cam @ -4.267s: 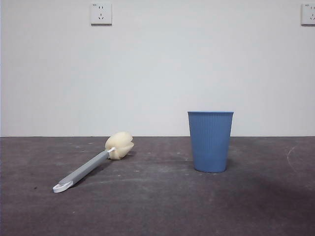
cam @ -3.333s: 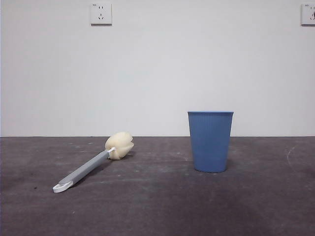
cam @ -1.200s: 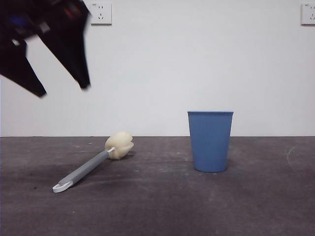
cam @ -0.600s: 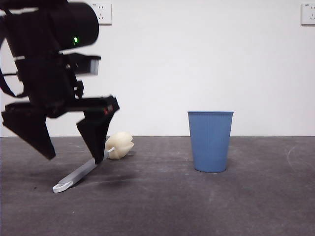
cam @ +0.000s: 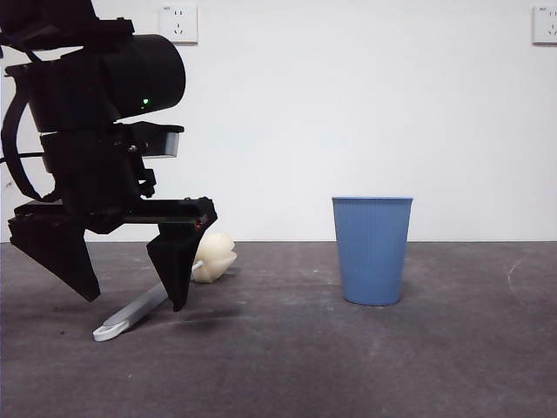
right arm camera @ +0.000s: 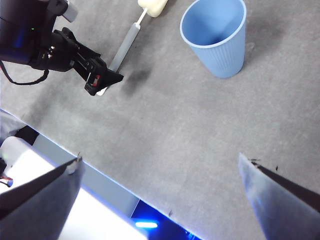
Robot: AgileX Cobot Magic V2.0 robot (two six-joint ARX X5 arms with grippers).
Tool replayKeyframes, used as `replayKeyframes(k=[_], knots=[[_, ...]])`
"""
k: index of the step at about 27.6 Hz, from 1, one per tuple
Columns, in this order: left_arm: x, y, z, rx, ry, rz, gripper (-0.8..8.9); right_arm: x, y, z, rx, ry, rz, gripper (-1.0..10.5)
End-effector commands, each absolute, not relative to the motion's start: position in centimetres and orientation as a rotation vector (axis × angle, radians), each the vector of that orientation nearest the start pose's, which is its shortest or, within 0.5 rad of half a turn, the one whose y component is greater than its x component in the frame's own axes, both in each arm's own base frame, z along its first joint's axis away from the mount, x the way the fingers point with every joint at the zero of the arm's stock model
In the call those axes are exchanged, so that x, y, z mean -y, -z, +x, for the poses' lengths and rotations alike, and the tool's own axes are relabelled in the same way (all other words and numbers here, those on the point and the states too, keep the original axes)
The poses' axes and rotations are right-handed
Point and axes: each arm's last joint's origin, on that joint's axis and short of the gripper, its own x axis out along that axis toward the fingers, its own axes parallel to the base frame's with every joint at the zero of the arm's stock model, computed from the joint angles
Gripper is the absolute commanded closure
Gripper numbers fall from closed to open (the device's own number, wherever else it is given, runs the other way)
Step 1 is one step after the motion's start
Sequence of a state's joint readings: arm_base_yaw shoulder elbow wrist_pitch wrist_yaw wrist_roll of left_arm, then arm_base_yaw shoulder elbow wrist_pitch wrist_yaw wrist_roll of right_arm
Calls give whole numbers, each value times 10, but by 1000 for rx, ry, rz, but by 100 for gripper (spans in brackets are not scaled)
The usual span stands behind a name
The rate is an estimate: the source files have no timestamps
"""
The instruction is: Pick up the cup brush,pick up the cup,insert the brush into the cup,clean the cup,put the cup brush back,put the cup back to the fixed position on the table
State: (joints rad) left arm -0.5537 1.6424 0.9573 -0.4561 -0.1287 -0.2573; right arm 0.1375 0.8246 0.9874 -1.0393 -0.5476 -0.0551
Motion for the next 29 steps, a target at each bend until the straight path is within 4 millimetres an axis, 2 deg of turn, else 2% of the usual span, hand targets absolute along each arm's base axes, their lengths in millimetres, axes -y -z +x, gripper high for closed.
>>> replayKeyframes(k=[1, 13, 15, 17, 18, 19, 24, 26, 29], knots=[[160, -166, 264, -1124, 213, 134, 252, -33, -326, 129, -849, -660, 142, 289], [162, -156, 265, -1160, 195, 121, 272, -33, -326, 129, -849, -660, 142, 289], [163, -156, 265, -1163, 202, 119, 487, -33, -326, 129, -849, -658, 141, 289], [163, -156, 264, -1168, 202, 121, 656, -33, -326, 129, -849, -656, 140, 290], [162, -156, 264, -1172, 201, 122, 703, -33, -326, 129, -849, -656, 140, 290], [162, -156, 263, -1178, 200, 124, 730, -33, -326, 129, -849, -656, 140, 290], [163, -156, 262, -1202, 235, 103, 744, -33, -326, 129, -849, -656, 140, 290], [163, -156, 262, -1202, 238, 102, 826, -33, -326, 129, -850, -656, 141, 290], [163, -156, 262, -1203, 241, 100, 826, -33, -326, 129, -859, -646, 164, 289]])
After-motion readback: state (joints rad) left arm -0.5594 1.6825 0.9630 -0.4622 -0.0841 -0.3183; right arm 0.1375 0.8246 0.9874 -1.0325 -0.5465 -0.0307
